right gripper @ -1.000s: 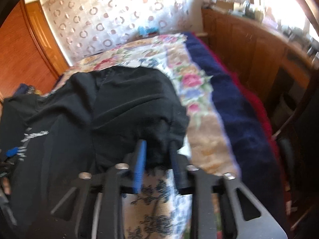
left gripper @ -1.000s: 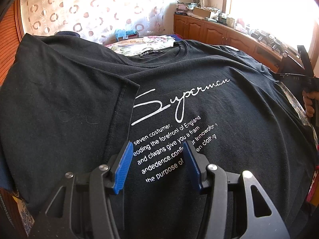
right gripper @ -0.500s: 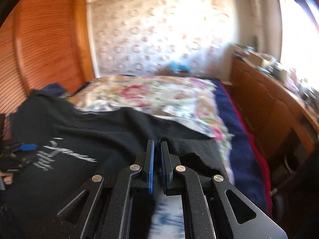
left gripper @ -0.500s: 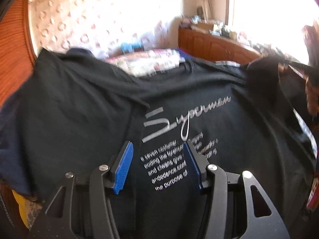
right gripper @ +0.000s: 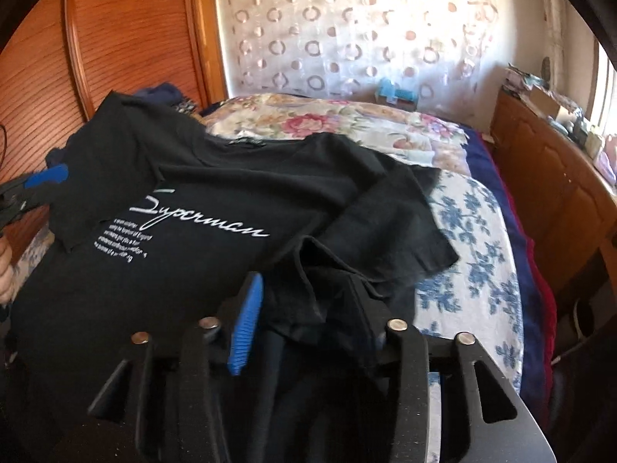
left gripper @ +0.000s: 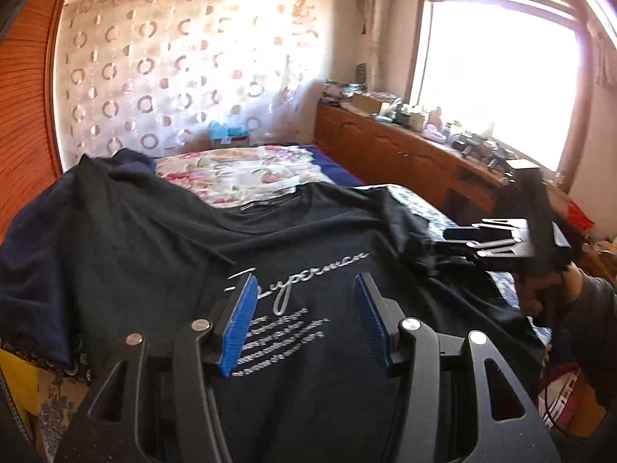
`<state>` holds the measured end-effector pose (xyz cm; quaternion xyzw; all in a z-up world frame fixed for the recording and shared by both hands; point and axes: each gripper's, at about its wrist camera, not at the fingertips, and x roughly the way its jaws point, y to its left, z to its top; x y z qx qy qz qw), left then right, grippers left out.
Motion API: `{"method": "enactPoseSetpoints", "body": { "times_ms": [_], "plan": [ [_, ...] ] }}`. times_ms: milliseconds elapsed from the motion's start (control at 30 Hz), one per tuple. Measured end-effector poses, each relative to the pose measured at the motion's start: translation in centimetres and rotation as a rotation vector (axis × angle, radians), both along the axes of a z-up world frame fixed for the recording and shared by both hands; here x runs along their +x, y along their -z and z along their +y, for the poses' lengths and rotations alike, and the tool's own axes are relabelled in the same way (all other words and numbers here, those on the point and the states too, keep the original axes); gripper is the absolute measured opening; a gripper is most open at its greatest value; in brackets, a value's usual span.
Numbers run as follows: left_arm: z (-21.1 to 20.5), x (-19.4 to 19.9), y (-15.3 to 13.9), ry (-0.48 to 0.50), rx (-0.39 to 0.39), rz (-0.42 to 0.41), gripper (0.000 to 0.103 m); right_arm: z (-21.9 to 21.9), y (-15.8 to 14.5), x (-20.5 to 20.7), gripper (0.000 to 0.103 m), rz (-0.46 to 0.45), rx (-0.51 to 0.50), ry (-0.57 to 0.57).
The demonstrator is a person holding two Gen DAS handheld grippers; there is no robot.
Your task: Fold small clothes
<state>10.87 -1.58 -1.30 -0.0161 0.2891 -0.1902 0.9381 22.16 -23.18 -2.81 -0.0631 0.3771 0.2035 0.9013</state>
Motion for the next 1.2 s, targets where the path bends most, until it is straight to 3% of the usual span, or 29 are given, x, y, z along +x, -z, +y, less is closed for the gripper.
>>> {"method": "enactPoseSetpoints", "body": {
  "times_ms": [167,400,667,733,800,900,1200],
  "plan": [
    [-1.1,-1.3,-0.6,0.005,0.042,-0.024,0.052,-3.0,-0.9,0.9,0.049,-0.014,0.005,0.082],
    [-1.8,-2.4,-0.4,0.009,0.042,-0.029,0.052,-6.1,1.4,5.3,0.049,0.072,-0.002,0.216],
    [-1.6,-2.8,-0.1,-0.008,0.046,-0.024,0.052,-6.8,2.9,8.6,0.049,0.112,-0.01,0.268],
    [-1.6,-2.6,-0.1,-0.016,0.049,-0.025,0.052,-6.4,2.9,8.9,0.042,0.111,-0.024,0.26],
    [-1.4,-2.6,0.0,-0.022,0.052,-0.025,0.052,-5.9,2.9,9.1,0.007,0.118,-0.019,0.224],
    [-1.2,-2.7,0.1,-0.028,0.046,-0.025,0.052,-4.7,1.9,8.9,0.002,0.11,-0.008,0.172],
    [0.2,-2.7,0.3,-0.062,0.029,-0.026,0.052,2.2,-3.6,7.5,0.002,-0.005,0.033,-0.018]
  ]
}}
